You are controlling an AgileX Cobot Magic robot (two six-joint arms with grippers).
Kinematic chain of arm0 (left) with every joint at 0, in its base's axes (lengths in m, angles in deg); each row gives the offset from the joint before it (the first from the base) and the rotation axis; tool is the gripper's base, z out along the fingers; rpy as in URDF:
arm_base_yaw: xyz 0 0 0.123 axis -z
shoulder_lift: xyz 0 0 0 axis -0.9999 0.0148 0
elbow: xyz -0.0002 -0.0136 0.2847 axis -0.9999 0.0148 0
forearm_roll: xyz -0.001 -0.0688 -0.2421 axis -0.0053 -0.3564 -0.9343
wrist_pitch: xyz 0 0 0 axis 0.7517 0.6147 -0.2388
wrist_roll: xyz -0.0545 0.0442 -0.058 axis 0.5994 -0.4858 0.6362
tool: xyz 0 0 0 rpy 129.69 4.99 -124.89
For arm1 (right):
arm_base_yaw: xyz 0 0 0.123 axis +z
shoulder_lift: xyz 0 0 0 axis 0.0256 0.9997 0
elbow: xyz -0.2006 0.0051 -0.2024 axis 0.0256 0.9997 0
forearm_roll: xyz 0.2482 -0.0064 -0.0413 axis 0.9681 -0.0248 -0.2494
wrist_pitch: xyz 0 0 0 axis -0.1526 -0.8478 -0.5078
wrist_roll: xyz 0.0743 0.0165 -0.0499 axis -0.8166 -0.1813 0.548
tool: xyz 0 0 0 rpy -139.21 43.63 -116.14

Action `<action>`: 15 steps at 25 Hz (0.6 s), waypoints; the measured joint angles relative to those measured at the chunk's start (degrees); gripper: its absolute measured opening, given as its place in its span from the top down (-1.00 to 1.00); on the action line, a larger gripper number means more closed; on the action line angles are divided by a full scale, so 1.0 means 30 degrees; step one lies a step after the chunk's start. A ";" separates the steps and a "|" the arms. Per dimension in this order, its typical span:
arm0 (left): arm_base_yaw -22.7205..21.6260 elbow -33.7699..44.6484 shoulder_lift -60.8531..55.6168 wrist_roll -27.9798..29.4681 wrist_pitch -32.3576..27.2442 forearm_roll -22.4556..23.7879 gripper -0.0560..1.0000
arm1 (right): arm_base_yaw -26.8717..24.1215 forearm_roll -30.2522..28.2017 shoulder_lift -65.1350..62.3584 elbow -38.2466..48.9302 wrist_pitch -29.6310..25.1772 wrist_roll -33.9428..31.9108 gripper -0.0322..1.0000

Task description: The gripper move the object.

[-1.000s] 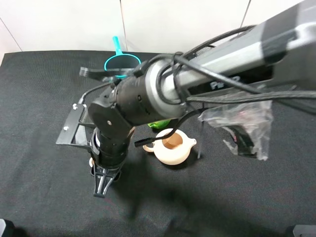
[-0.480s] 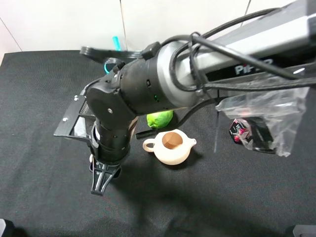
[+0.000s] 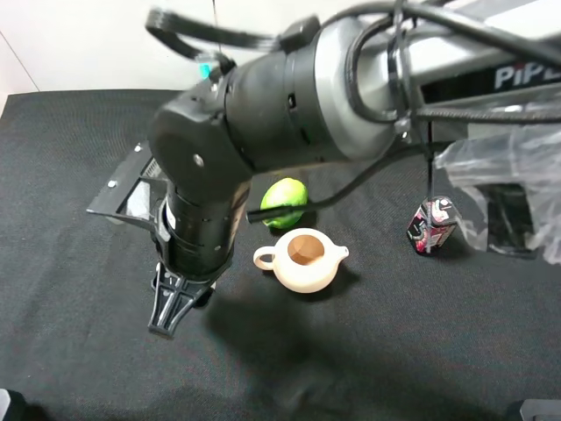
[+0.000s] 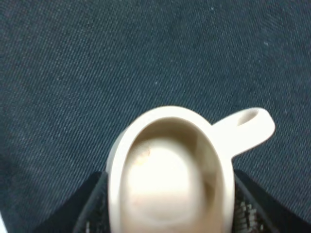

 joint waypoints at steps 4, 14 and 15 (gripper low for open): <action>0.0000 0.0000 0.0000 0.0000 0.0000 0.0000 -0.92 | 0.0000 -0.0037 -0.0038 -0.1536 -0.2028 -0.0591 0.21; 0.0000 0.0000 0.0000 0.0000 0.0000 0.0000 -0.92 | -0.0003 -0.0473 -0.0038 -0.5143 -0.5874 -0.2405 0.21; 0.0000 0.0000 0.0000 0.0000 0.0000 0.0000 -0.92 | -0.0056 -0.0478 -0.0038 -0.5371 -0.6221 -0.2507 0.21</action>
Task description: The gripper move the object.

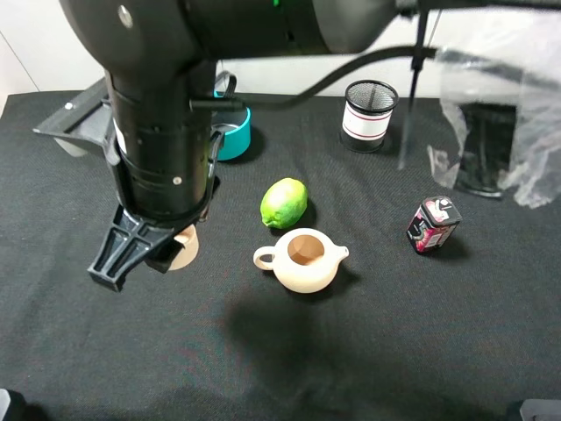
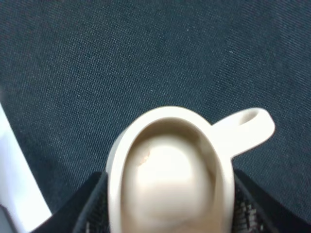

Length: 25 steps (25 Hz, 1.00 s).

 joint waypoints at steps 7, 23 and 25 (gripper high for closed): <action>0.0000 0.0000 0.0000 0.0000 0.0000 0.0000 -0.92 | -0.0813 0.0023 0.0000 -0.1272 -0.2345 -0.0630 0.21; 0.0000 0.0000 0.0000 0.0000 0.0000 0.0000 -0.92 | -0.3755 0.0121 -0.1040 -0.1537 -0.2897 -0.1297 0.21; 0.0000 0.0000 0.0000 0.0000 0.0000 0.0000 -0.92 | -0.4228 0.0121 -0.1056 -0.1537 -0.2897 -0.1297 0.21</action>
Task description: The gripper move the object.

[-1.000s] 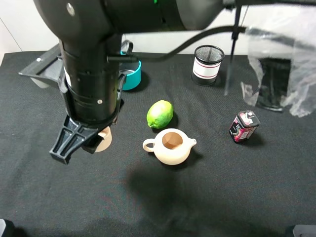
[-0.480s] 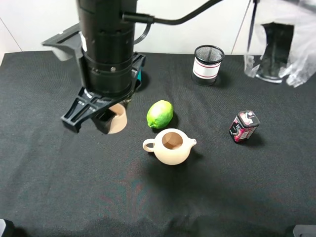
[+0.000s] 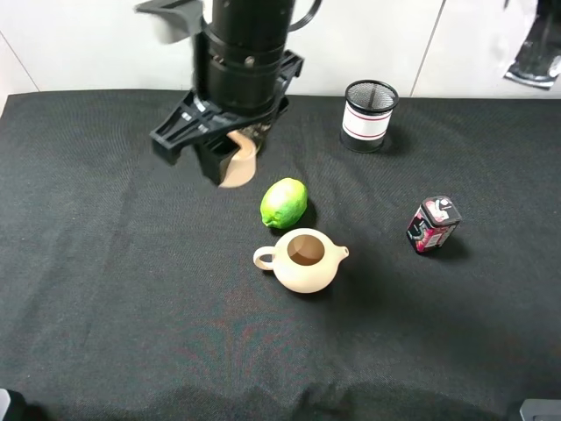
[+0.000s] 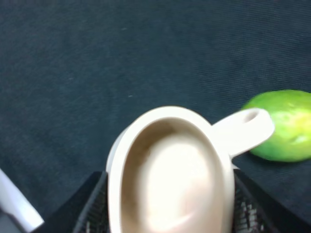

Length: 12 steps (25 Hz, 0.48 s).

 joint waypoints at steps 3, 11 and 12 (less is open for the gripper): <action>0.0000 0.0000 0.0000 0.0000 0.0000 0.0000 -0.92 | -0.0739 0.0000 0.0000 0.0000 0.0000 0.0000 0.21; 0.0000 0.0000 0.0000 0.0000 0.0000 0.0000 -0.92 | -0.2523 0.0000 0.0000 0.0000 0.0000 0.0198 0.21; 0.0000 0.0000 0.0000 0.0000 0.0000 0.0000 -0.92 | -0.2761 0.0000 0.0000 0.0000 0.0000 0.0270 0.21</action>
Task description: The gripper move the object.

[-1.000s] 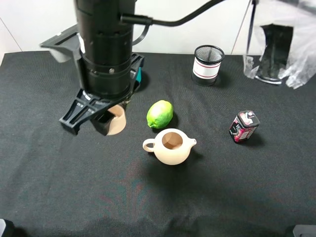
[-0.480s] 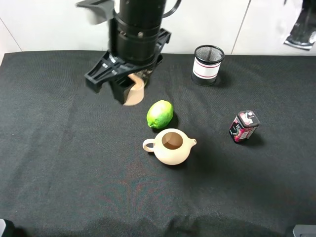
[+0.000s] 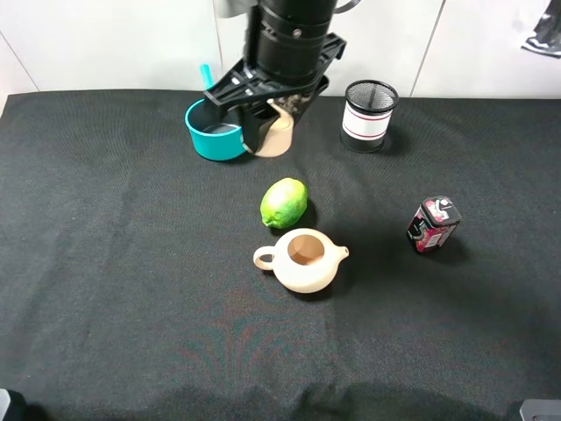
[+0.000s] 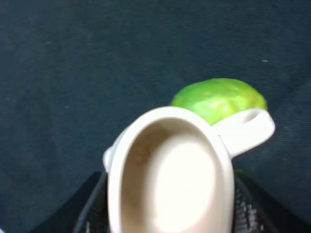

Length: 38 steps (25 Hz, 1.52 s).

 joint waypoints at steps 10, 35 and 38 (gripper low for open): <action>0.0000 0.0000 0.0000 0.0000 0.0000 0.0000 -0.92 | -0.2616 -0.0034 0.0000 0.0000 0.0000 0.0397 0.21; 0.0000 0.0000 0.0000 0.0000 0.0000 0.0000 -0.92 | -1.0529 -0.0441 0.0000 0.0000 0.0507 0.0727 0.21; 0.0000 0.0000 0.0000 0.0000 0.0000 0.0000 -0.92 | -1.1364 -0.0471 0.0000 0.0000 0.0675 0.0727 0.21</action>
